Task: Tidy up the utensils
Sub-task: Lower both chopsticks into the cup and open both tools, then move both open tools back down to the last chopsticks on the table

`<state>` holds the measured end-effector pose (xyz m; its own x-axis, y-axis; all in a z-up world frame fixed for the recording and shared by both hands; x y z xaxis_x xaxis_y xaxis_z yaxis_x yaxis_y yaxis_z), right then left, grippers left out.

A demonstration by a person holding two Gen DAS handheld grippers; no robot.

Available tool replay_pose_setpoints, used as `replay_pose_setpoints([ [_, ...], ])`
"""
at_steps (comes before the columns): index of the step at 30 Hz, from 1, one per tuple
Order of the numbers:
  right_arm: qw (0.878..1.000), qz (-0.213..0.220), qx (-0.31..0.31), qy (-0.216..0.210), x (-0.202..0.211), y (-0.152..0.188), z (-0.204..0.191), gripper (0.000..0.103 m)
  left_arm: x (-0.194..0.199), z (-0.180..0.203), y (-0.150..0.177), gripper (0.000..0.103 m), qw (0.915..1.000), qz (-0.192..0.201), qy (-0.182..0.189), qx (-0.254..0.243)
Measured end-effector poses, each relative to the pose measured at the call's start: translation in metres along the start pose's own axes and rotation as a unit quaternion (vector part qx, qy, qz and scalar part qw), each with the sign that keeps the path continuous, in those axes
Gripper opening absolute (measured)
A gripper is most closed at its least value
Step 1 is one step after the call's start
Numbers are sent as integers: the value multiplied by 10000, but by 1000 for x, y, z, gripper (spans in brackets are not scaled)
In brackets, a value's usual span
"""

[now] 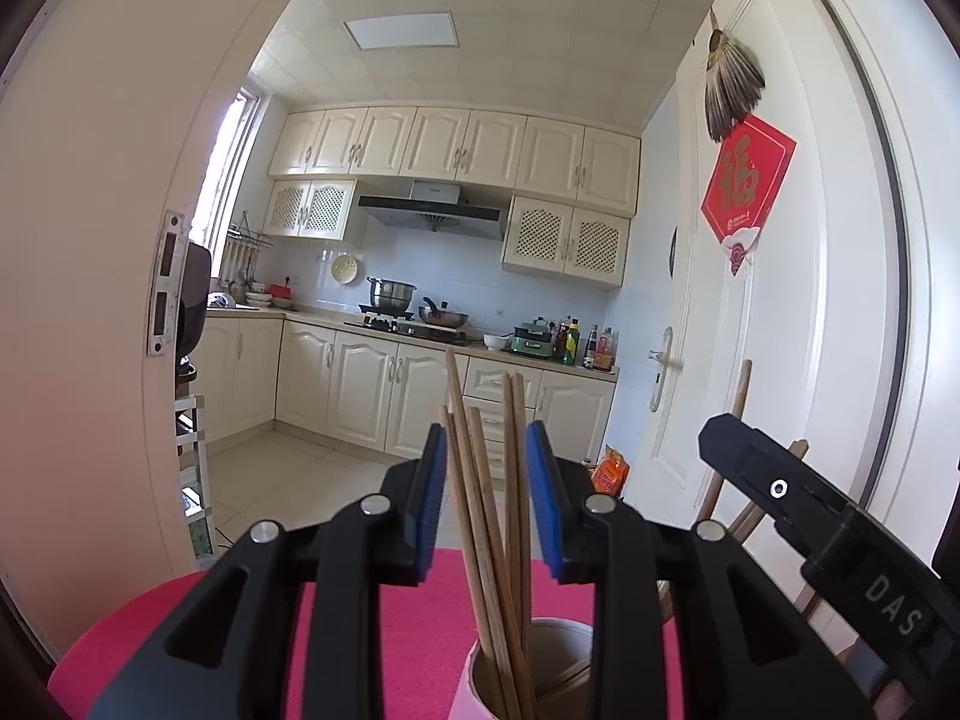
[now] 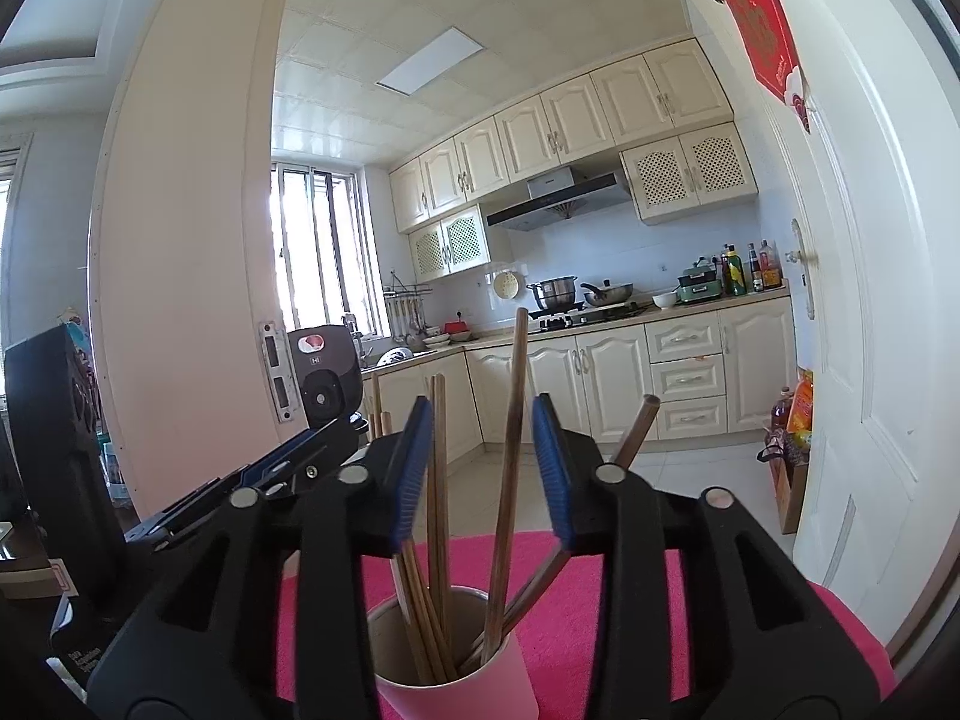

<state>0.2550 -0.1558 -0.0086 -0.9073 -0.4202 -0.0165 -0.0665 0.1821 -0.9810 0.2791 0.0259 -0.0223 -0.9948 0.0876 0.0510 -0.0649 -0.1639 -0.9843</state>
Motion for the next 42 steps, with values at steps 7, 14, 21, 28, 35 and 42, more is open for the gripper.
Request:
replay_pose_setpoints([
  [7,9997,56,193,146,7,-10,-11,52,5,0,-19,33,9990,-102,-435,-63],
  [14,9986,73,431,292,34,-26,-26,58,39,0,-38,47,9984,-46,-554,-78],
  [21,9972,166,536,502,76,-41,-37,64,85,10,-52,59,9976,19,-647,-243],
  [28,9960,115,604,642,117,-47,-46,67,133,20,-58,66,9973,-44,-665,-293],
  [35,9950,-95,632,763,148,-42,-52,68,167,28,-52,66,9962,-309,-728,-373],
  [42,9930,-481,643,863,163,-28,-51,70,178,37,-36,66,9938,-744,-701,-437],
])
Point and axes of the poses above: each gripper's, at about its wrist camera, not at the fingertips, and x roughly against the way its jaws point, z to its right, y to its underside, the point moved 1 cm from there along -x, roughly the way its jaws point, and after that the axes turned 1 degree about y, right-handed, at the moved point
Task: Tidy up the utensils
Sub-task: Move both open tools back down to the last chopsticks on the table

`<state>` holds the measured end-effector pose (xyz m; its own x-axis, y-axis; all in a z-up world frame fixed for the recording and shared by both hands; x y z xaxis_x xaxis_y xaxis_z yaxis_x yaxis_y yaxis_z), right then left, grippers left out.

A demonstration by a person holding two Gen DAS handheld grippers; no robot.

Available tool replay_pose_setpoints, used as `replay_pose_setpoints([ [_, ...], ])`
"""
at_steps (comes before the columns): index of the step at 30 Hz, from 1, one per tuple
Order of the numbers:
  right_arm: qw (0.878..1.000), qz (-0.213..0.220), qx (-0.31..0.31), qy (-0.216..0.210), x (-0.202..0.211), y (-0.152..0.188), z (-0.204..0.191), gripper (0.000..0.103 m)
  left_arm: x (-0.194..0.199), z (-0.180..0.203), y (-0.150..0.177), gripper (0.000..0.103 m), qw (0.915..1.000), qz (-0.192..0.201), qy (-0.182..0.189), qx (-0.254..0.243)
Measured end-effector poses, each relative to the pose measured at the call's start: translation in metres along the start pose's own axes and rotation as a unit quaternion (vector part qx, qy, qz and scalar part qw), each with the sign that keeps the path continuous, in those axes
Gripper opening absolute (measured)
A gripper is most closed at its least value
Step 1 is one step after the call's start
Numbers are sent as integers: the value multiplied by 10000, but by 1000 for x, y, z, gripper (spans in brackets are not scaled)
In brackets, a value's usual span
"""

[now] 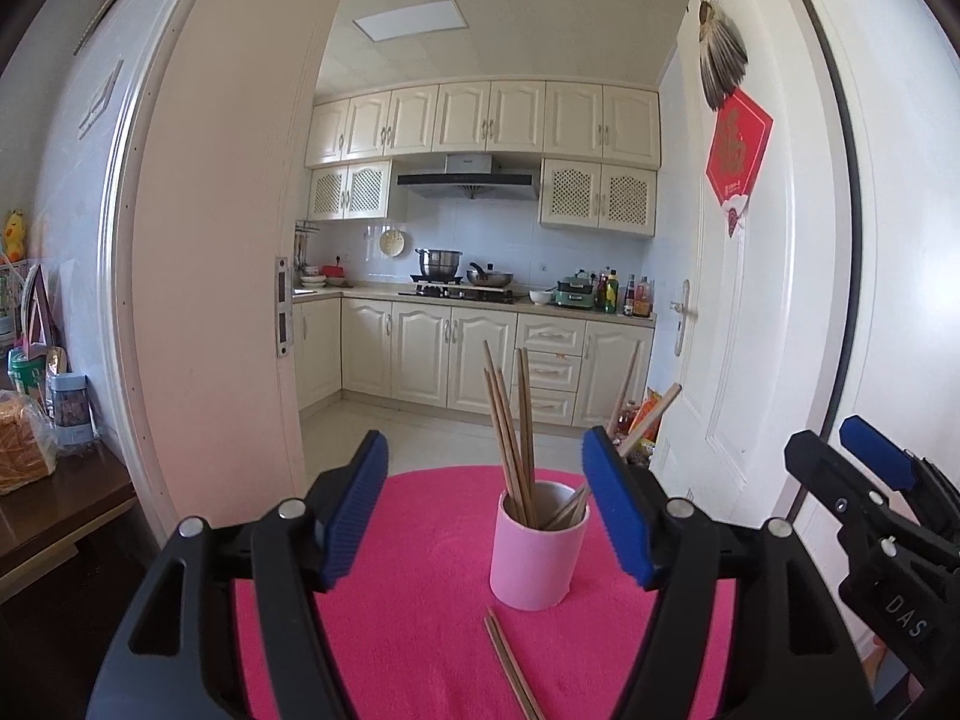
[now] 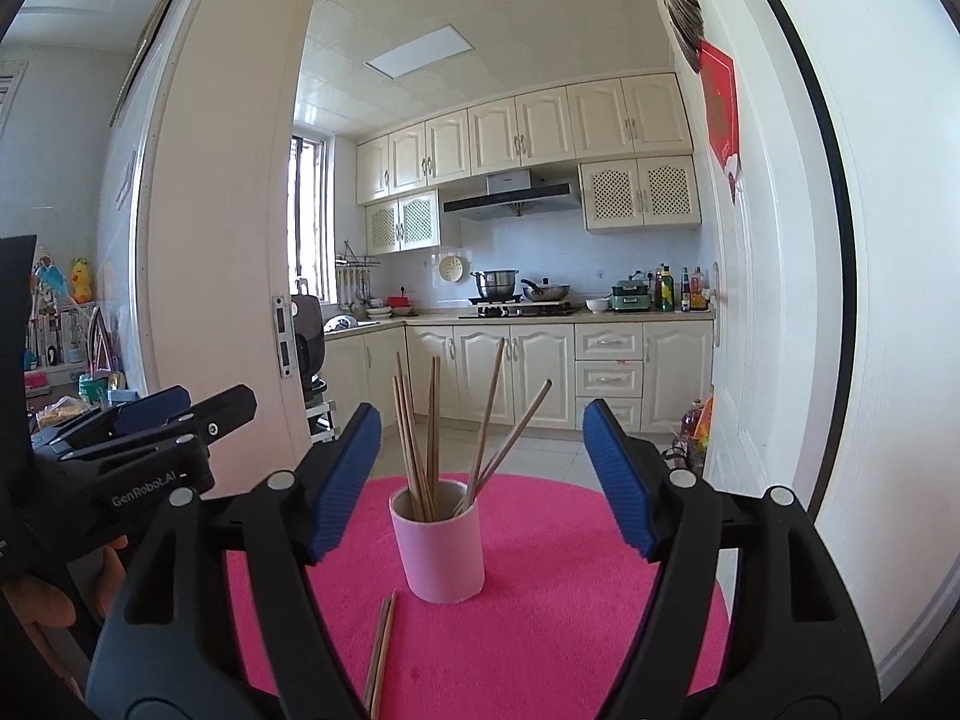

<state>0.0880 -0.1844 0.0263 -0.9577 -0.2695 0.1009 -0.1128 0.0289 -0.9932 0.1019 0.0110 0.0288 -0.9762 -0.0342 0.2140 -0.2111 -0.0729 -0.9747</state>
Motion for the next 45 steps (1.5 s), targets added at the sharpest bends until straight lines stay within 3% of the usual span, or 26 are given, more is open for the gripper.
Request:
replay_pose_setpoints([
  [7,9986,-526,-89,73,-1,25,7,70,-14,1,26,66,9963,-829,206,4],
  [10,9964,-832,-148,89,-7,39,10,70,-32,-2,46,66,9875,-1538,333,42],
  [13,9929,-1175,-168,93,-15,54,11,70,-57,-4,74,66,9681,-2481,333,-67],
  [17,9798,-1987,-182,119,-37,80,16,70,-90,-10,118,66,9294,-3679,269,-93],
  [20,9679,-2492,-316,45,-52,98,21,70,-104,-15,141,66,9106,-4121,309,106],
  [27,9577,-2858,-330,-43,-62,113,22,70,-119,-9,161,66,8946,-4462,229,81],
  [37,9548,-2940,-431,-77,-65,119,27,70,-126,-2,163,67,8977,-4406,-6,-54],
  [42,9549,-2932,-465,-125,-65,117,29,70,-125,10,164,67,8980,-4356,-95,-614],
  [45,9544,-2945,-474,-140,-68,117,29,70,-125,16,163,67,8957,-4388,-177,-691],
])
Point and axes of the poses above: each gripper's, at about its wrist camera, not at the fingertips, and x roughly against the way its jaws point, z to its right, y to its underside, the point moved 1 cm from there along -x, roughly the way its jaws point, and after that the axes turned 1 degree about y, right-handed, at the moved point
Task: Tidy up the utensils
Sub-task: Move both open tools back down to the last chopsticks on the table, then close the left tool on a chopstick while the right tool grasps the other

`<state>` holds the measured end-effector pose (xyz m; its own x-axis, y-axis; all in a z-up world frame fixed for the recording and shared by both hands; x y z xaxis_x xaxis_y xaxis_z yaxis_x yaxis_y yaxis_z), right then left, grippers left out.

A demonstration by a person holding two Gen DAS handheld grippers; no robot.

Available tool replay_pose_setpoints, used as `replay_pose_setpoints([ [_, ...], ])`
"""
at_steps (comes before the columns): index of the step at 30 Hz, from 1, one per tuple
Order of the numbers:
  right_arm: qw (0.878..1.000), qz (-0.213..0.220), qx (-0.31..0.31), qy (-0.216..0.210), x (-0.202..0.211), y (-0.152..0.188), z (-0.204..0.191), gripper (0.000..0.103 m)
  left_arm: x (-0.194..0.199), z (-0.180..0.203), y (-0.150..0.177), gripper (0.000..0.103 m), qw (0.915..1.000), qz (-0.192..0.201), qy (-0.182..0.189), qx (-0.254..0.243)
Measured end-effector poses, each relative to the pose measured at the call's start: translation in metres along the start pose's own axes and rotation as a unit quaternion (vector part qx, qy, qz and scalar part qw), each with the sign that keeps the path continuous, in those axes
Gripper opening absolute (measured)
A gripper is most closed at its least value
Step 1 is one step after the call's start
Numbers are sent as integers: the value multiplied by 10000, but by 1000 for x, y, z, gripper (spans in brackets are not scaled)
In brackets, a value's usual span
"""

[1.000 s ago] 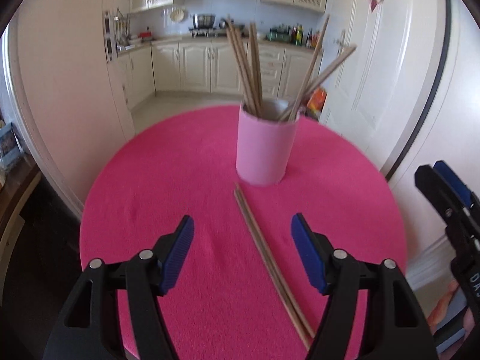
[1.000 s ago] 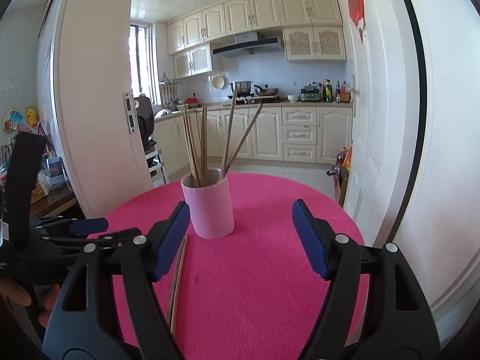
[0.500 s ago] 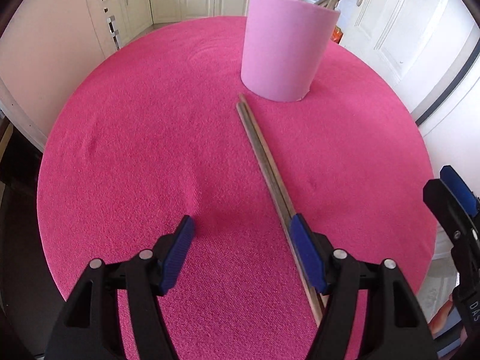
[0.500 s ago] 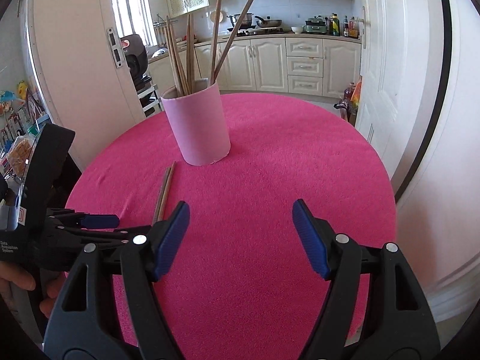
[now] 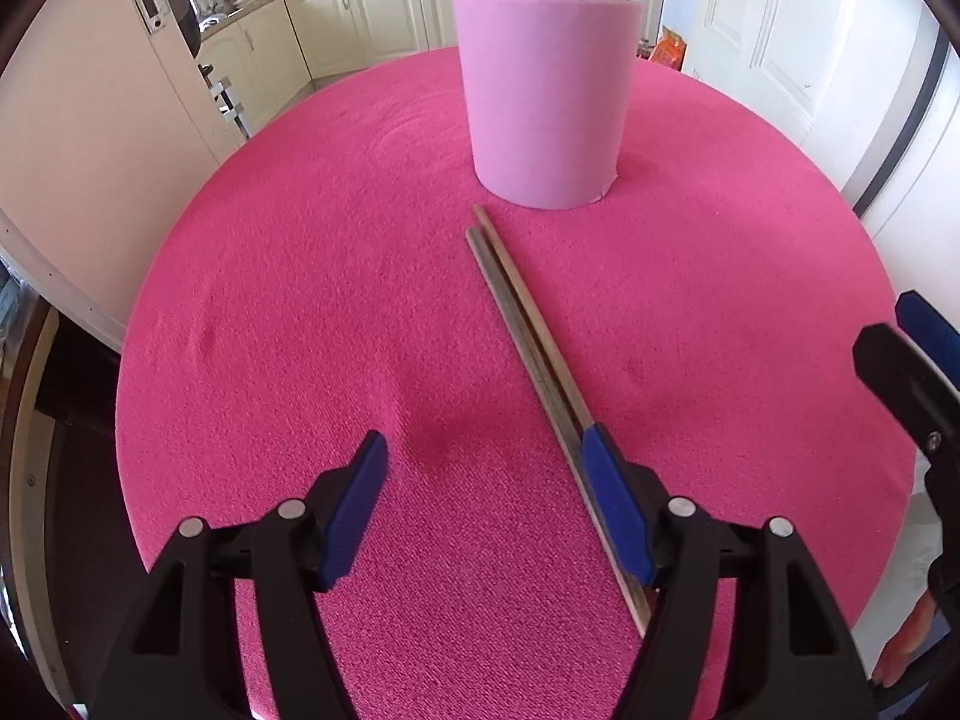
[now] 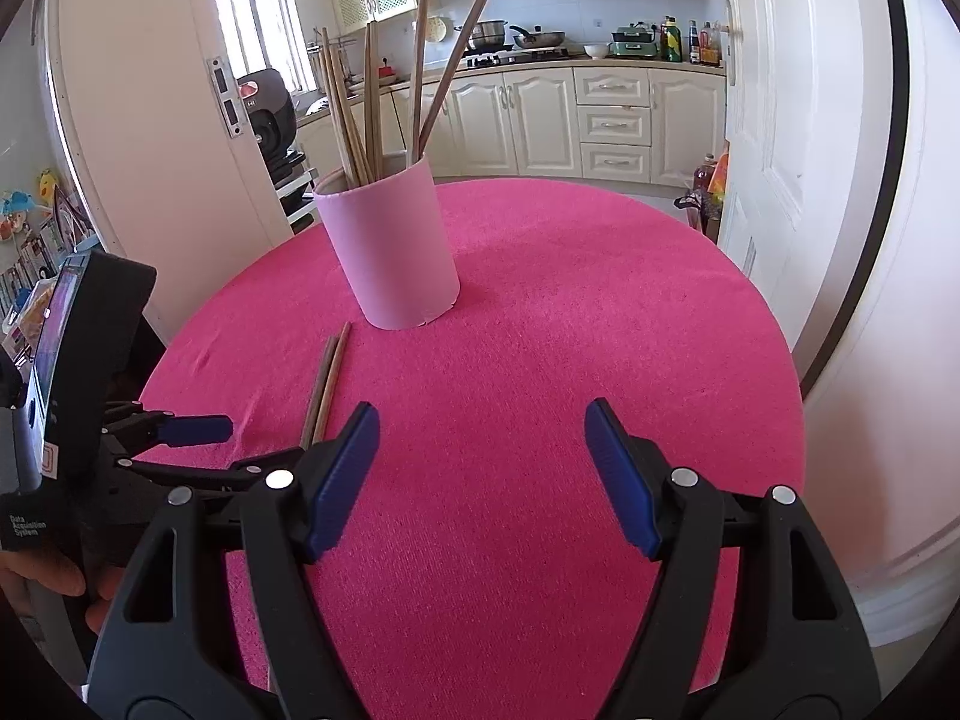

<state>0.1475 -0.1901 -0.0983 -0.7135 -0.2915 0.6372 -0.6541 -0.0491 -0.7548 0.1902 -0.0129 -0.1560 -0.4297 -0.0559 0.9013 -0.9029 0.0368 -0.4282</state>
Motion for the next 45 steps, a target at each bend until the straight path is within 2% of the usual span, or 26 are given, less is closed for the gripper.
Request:
replay_pose_setpoints([
  [3,10000,-35,16,-11,-3,0,-2,70,2,4,-3,67,9999,-62,-135,-80],
  [7,10000,-6,14,-25,0,-2,-2,70,5,24,7,67,9969,-136,-360,-690],
  [9,10000,-11,-11,-32,-1,-2,-2,70,7,28,10,67,9955,-54,-506,-801],
  [11,10000,-45,-16,-30,-3,-3,-2,70,7,21,7,67,9980,-106,-311,-541],
  [13,10000,-85,24,-32,-5,-3,-4,70,5,10,5,61,9994,-166,74,-309],
  [14,9999,-99,44,-34,-5,-3,-4,70,4,7,4,52,9990,-201,323,-229],
  [16,9999,-145,65,-37,-6,-3,-6,70,6,0,3,40,9989,-192,394,-153],
  [18,9997,-194,104,-45,-7,-5,-8,70,7,-8,3,20,9988,-194,435,-71],
  [21,9992,-321,243,-74,-10,-7,-15,70,8,-23,3,8,9976,-217,649,110],
  [27,9949,-833,455,-350,-27,-18,-33,70,9,-53,6,6,9891,-187,1304,665],
  [32,9867,-1397,539,-626,-46,-24,-49,70,11,-60,8,6,9878,-109,1345,776],
  [36,9798,-1753,747,-611,-61,-24,-64,69,12,-67,10,6,9842,-138,1532,876],
  [37,9770,-1867,833,-601,-66,-23,-69,65,11,-68,7,6,9834,-145,1573,897],
  [39,9716,-2095,945,-560,-75,-23,-76,43,-1,-82,3,6,9823,-147,1623,921],
  [41,9662,-2309,1043,-472,-84,-21,-80,34,-4,-84,3,6,9823,-140,1628,915],
  [43,9621,-2437,1159,-383,-90,-18,-84,33,-4,-85,4,6,9822,-131,1633,914],
  [45,9588,-2511,1280,-348,-95,-15,-88,19,-7,-87,7,6,9819,-126,1646,927],
])
Point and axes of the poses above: each gripper's, at about its wrist camera, not at the fingertips, and x roughly against the way its jaws point, z to its right, y to its underside, the point moved 1 cm from there along -x, roughly the way its jaws point, and after that the axes turned 1 degree about y, right-handed, at the moved point
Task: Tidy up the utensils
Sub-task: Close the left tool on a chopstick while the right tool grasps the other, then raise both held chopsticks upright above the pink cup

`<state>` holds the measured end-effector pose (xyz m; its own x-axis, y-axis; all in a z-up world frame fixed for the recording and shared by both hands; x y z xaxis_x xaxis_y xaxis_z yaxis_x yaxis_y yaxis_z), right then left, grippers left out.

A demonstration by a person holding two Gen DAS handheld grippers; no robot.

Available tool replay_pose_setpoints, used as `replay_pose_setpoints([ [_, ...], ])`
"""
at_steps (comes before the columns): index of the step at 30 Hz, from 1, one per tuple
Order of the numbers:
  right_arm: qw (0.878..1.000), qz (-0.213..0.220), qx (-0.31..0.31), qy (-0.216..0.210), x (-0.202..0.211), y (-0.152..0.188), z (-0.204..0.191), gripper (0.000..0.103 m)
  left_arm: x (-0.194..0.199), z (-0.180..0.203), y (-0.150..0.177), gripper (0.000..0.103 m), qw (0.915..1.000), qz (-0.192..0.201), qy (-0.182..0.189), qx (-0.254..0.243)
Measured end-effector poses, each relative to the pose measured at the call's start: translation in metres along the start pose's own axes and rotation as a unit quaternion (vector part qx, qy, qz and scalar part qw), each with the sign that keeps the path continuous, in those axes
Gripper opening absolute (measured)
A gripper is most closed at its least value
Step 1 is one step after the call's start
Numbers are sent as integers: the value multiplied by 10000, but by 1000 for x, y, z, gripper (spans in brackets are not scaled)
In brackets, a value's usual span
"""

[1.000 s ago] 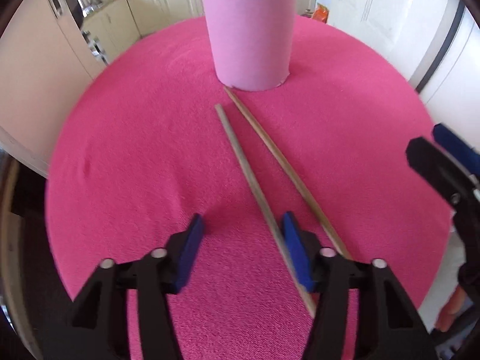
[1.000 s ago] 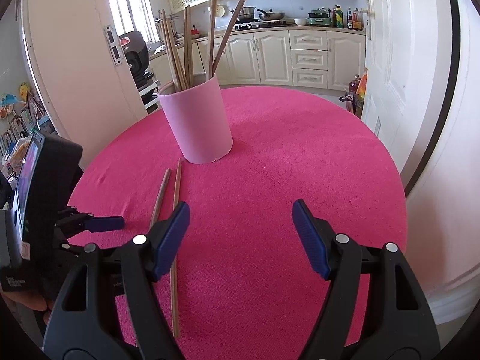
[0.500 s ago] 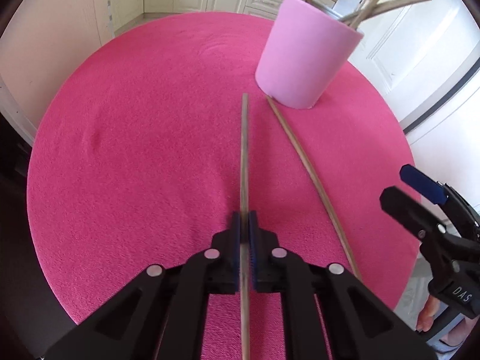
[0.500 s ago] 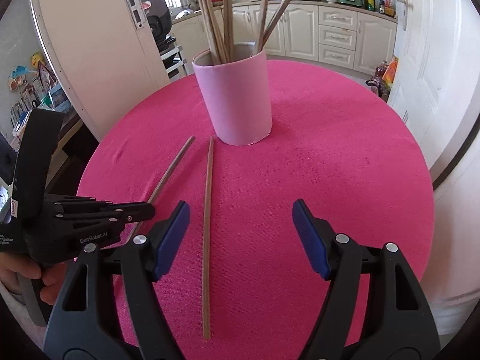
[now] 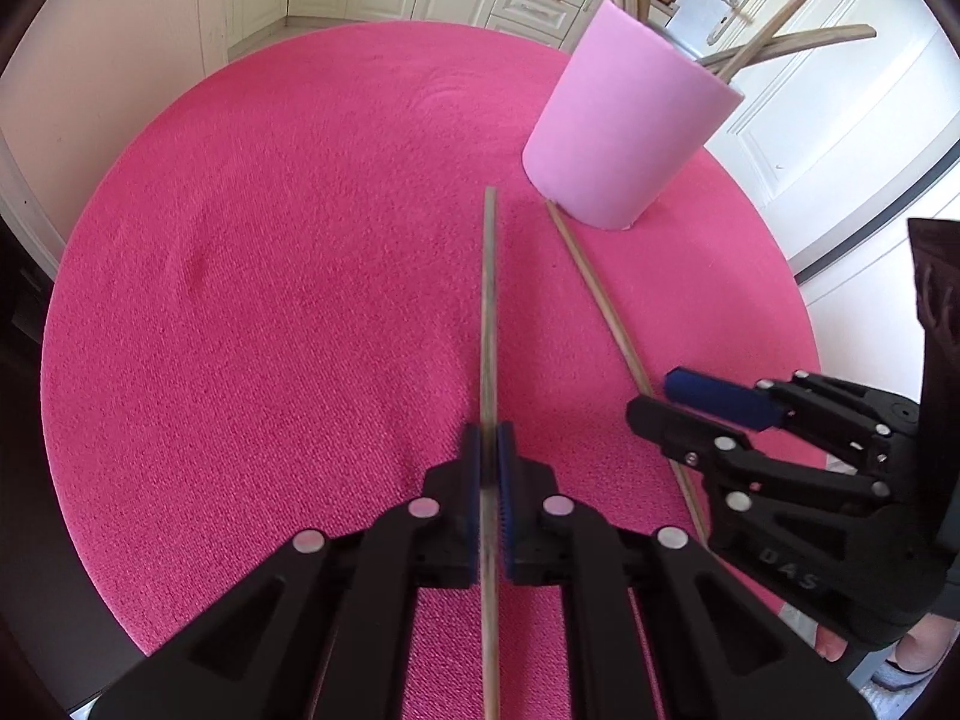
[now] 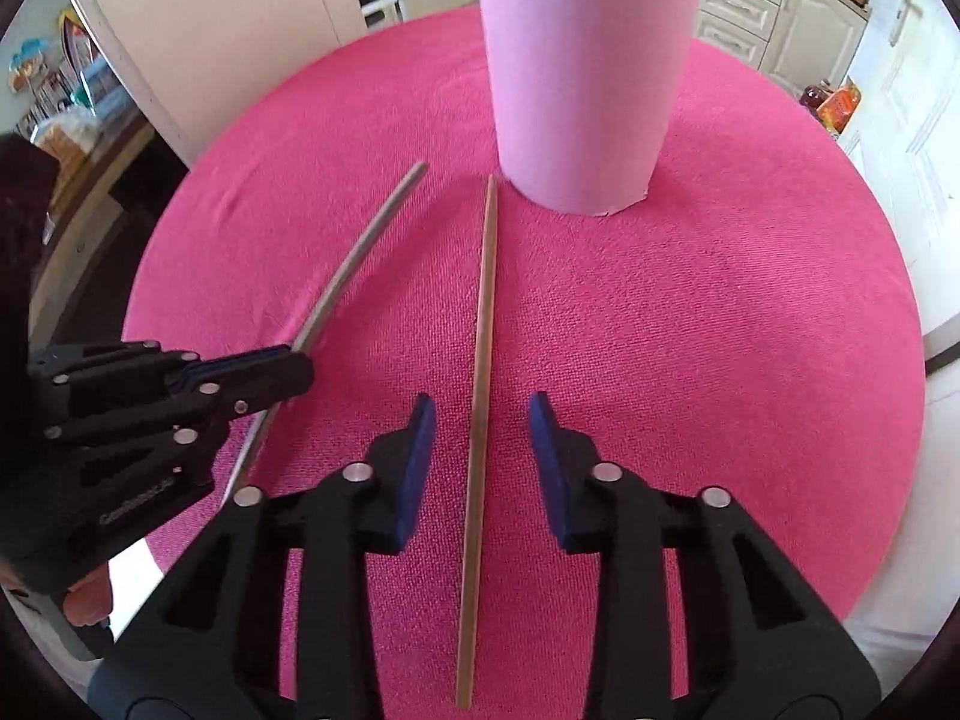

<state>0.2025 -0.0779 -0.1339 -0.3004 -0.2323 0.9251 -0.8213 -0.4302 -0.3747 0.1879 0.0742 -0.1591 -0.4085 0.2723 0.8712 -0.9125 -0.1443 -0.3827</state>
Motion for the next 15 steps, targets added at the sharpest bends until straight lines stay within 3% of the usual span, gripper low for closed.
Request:
replay_pose_setpoints([
  [3,9999,67,79,82,0,1,-2,7,2,-5,2,6,10000,12,3,4],
  [11,9978,545,-25,-370,20,9,6,6,16,-9,5,6,9997,247,-48,33],
  [15,9925,1054,-32,-612,43,13,6,6,37,-5,6,6,9982,586,-86,-38],
])
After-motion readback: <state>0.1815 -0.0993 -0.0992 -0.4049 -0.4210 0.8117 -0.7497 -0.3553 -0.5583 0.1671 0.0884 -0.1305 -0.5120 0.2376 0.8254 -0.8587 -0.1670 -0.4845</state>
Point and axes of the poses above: each gripper's, at about its wrist camera, not at the fingertips, and x roughly against the way its jaws point, z to its right, y to its underside, the point moved 1 cm from there along -x, roughly the way its jaws point, and after that the axes turned 1 degree about y, right-handed, at the moved point
